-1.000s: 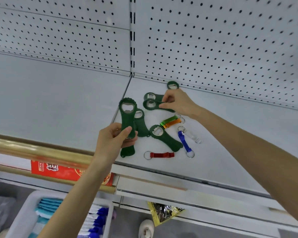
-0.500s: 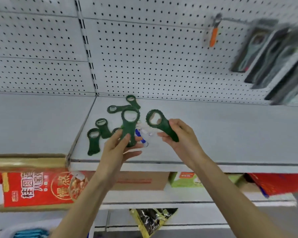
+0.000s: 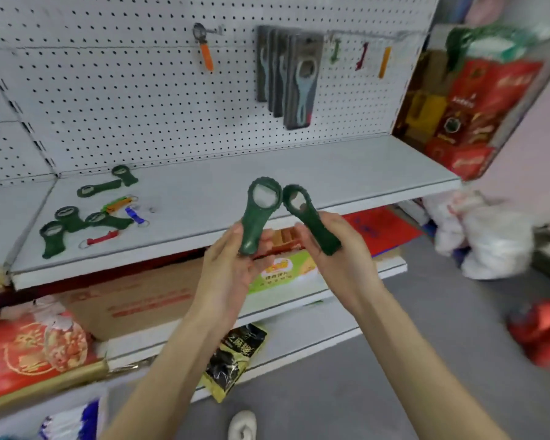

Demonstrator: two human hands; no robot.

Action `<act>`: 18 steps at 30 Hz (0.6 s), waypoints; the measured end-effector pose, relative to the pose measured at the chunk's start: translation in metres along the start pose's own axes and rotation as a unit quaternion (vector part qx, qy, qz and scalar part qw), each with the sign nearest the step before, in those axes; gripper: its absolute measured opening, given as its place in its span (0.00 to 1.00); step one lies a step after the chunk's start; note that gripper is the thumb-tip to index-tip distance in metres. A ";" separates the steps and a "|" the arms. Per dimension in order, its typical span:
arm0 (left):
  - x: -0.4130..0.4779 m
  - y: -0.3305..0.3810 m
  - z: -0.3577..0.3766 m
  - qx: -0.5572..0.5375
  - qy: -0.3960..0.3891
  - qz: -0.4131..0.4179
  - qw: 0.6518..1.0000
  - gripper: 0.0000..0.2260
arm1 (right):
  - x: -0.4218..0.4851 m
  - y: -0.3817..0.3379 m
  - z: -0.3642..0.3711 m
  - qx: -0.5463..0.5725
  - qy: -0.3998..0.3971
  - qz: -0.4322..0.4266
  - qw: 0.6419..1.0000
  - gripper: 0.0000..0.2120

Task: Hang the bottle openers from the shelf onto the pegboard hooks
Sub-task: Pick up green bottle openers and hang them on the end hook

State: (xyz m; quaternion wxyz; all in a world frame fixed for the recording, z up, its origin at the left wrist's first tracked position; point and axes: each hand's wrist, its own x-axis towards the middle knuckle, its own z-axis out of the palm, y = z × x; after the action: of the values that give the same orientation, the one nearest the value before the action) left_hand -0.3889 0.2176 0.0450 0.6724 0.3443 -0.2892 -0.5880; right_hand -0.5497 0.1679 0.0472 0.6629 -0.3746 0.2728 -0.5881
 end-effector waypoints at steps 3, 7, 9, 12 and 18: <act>-0.010 -0.027 0.044 -0.023 -0.009 -0.036 0.999 0.20 | -0.022 -0.029 -0.041 0.002 0.038 -0.017 0.999 0.05; -0.004 -0.049 0.096 -0.073 0.001 -0.085 0.994 0.13 | -0.032 -0.071 -0.083 -0.044 0.067 -0.026 0.996 0.09; 0.005 -0.061 0.118 -0.073 -0.006 -0.088 0.993 0.10 | -0.028 -0.088 -0.104 -0.046 0.082 -0.038 0.995 0.11; 0.026 -0.082 0.150 -0.051 -0.048 -0.071 0.995 0.12 | -0.010 -0.113 -0.139 -0.062 0.091 -0.052 0.993 0.13; 0.090 -0.125 0.220 0.031 -0.063 -0.037 0.997 0.10 | 0.055 -0.174 -0.210 -0.066 0.068 -0.041 0.995 0.11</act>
State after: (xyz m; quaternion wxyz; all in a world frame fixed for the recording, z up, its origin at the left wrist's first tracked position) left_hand -0.6252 0.0920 0.0741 0.6196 0.3377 -0.3364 -0.6235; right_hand -0.8091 0.0726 0.0736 0.5915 -0.3875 0.3403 -0.6198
